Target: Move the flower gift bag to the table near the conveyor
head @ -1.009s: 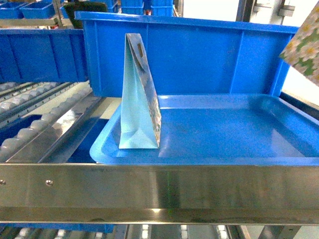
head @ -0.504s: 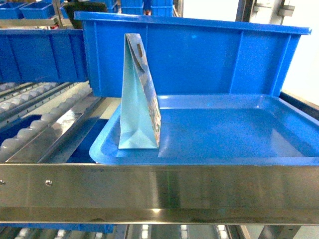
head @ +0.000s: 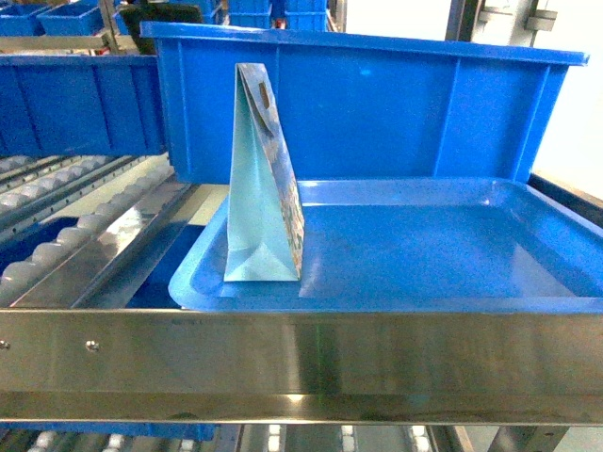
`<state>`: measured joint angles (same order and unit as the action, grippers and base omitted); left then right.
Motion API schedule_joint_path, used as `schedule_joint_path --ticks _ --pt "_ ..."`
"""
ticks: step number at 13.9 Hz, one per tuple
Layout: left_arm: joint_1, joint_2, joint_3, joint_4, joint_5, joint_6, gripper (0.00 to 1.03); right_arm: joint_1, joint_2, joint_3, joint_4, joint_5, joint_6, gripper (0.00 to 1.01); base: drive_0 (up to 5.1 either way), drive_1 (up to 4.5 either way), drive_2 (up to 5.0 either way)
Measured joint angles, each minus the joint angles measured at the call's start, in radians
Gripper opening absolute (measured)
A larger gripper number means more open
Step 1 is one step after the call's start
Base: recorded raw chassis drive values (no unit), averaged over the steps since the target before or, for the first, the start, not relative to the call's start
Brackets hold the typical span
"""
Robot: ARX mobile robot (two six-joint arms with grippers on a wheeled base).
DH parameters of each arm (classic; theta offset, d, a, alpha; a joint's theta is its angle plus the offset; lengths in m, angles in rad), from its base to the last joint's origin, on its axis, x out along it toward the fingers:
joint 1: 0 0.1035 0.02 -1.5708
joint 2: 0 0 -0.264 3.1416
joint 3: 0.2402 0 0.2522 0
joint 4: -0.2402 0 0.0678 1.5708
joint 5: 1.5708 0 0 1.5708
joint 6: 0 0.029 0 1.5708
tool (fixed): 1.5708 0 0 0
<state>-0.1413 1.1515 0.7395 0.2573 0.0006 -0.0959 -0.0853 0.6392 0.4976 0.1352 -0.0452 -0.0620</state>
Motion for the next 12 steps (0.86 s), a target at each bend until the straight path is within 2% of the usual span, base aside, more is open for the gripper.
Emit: schedule_joint_path --ticks 3,4,6,8,10,12 --pt "0.000 0.000 0.000 0.000 0.000 0.000 0.98 0.000 0.000 0.000 0.000 0.000 -0.003 0.02 0.0 0.00 0.0" --pt "-0.023 0.004 0.002 -0.003 -0.010 0.000 0.98 0.000 0.000 0.000 0.000 0.000 -0.003 0.02 0.0 0.00 0.0" --pt "-0.135 0.089 0.051 -0.019 -0.063 0.016 0.98 0.000 0.000 0.000 0.000 0.000 -0.003 0.02 0.0 0.00 0.0" --pt "-0.215 0.217 0.132 -0.016 -0.143 0.067 0.98 0.000 0.000 0.000 0.000 0.000 -0.004 0.02 0.0 0.00 0.0" --pt "-0.254 0.312 0.191 -0.030 -0.179 0.097 0.98 0.000 0.000 0.000 0.000 0.000 -0.003 0.02 0.0 0.00 0.0" --pt "-0.300 0.388 0.254 -0.080 -0.194 0.103 0.98 0.000 0.000 0.000 0.000 0.000 -0.004 0.02 0.0 0.00 0.0"
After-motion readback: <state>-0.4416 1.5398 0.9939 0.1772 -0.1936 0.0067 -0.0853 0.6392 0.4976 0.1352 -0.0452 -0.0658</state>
